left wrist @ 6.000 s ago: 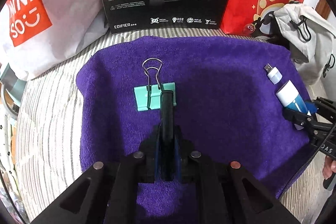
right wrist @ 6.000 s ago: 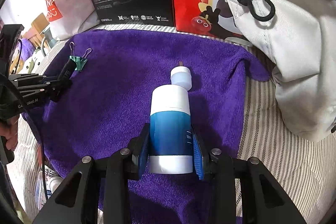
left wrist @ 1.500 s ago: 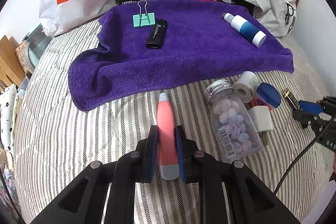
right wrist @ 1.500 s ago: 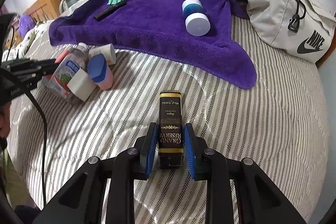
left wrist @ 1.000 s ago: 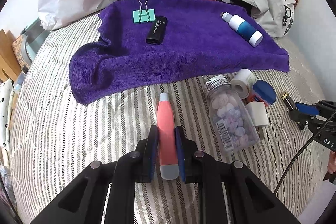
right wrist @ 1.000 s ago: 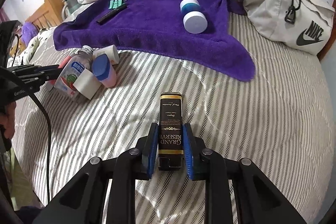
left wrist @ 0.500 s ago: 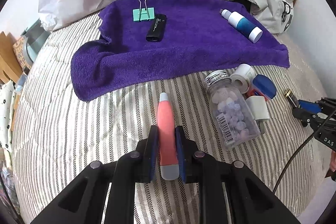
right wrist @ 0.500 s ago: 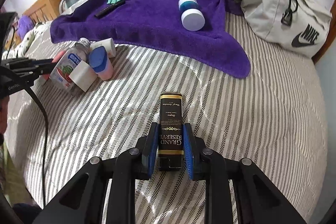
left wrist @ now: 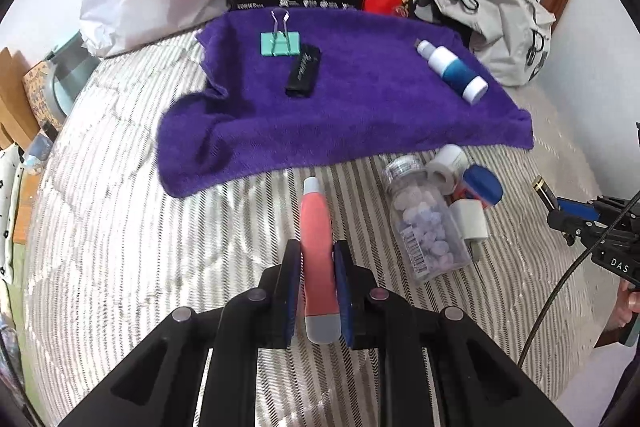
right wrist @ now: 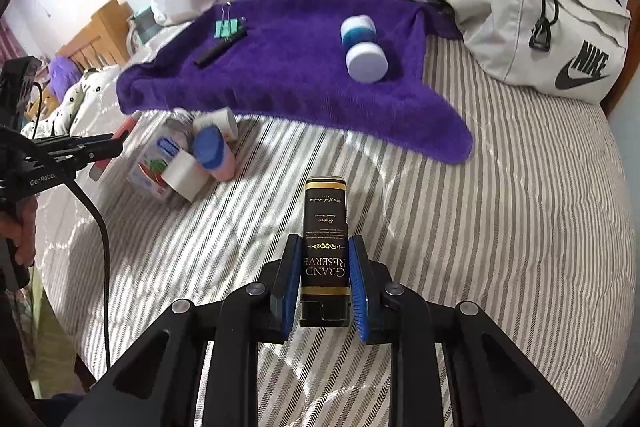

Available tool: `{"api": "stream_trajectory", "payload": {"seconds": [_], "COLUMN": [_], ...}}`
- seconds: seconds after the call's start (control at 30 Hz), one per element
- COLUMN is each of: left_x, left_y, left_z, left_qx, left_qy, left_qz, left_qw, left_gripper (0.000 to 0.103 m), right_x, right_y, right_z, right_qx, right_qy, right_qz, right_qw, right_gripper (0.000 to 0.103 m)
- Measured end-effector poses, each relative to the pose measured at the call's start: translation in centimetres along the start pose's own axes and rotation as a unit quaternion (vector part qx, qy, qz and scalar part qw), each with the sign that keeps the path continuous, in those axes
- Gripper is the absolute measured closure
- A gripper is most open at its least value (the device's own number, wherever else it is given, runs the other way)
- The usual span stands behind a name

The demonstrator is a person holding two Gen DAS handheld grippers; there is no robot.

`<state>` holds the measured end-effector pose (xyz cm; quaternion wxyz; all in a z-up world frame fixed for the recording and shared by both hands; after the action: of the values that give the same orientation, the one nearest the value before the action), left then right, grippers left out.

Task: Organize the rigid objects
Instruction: 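Lift the pink tube with the left tool while the right tool carries the Grand Reserve box, then lay the pink tube on the towel with the left tool while the right tool sets the box there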

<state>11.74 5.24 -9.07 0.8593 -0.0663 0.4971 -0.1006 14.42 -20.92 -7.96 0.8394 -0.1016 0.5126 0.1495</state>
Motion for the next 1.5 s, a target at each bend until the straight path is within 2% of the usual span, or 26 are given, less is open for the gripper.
{"api": "stream_trajectory", "payload": {"seconds": [0.3, 0.53, 0.73, 0.9, 1.13, 1.23, 1.5], "left_x": [-1.8, -1.6, 0.3, 3.4, 6.9, 7.9, 8.6], "left_y": [1.4, 2.1, 2.7, 3.6, 4.4, 4.6, 4.9], "left_z": [2.3, 5.3, 8.8, 10.9, 11.9, 12.0, 12.4], "left_qx": [-0.010, -0.006, -0.004, -0.006, -0.007, -0.002, 0.008], "left_qy": [-0.023, -0.029, -0.027, -0.006, 0.017, 0.026, 0.029], "left_qz": [-0.011, -0.003, -0.003, -0.004, -0.002, 0.012, 0.011], "left_qw": [0.9996, 0.9996, 0.9996, 1.0000, 0.9998, 0.9996, 0.9995], "left_gripper": [0.087, 0.087, 0.087, 0.087, 0.087, 0.087, 0.087], "right_x": [-0.3, -0.6, -0.3, 0.7, 3.4, 4.6, 7.0], "right_y": [0.4, 0.5, 0.5, 0.4, 0.2, 0.4, 1.2], "right_z": [2.5, 5.4, 9.0, 11.1, 12.5, 13.2, 14.8], "right_qx": [-0.005, -0.010, -0.010, -0.011, -0.014, -0.016, -0.021], "right_qy": [-0.012, -0.028, -0.045, -0.046, -0.031, -0.024, -0.014], "right_qz": [0.020, 0.034, 0.044, 0.047, 0.047, 0.044, 0.037], "right_qw": [1.000, 0.999, 0.998, 0.998, 0.998, 0.999, 0.999], "right_gripper": [0.080, 0.080, 0.080, 0.080, 0.080, 0.080, 0.080]}}
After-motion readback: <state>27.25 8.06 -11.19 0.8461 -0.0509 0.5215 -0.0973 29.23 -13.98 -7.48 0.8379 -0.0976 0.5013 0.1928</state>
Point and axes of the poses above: each gripper's, at about its wrist camera, not at the fingertips, and x roughly the way its jaws point, y to its left, z to its top, the point moved 2 cm from there along x, roughly the way its jaws point, and after that the axes turned 8 degrees about -z, right-handed, at the moved point
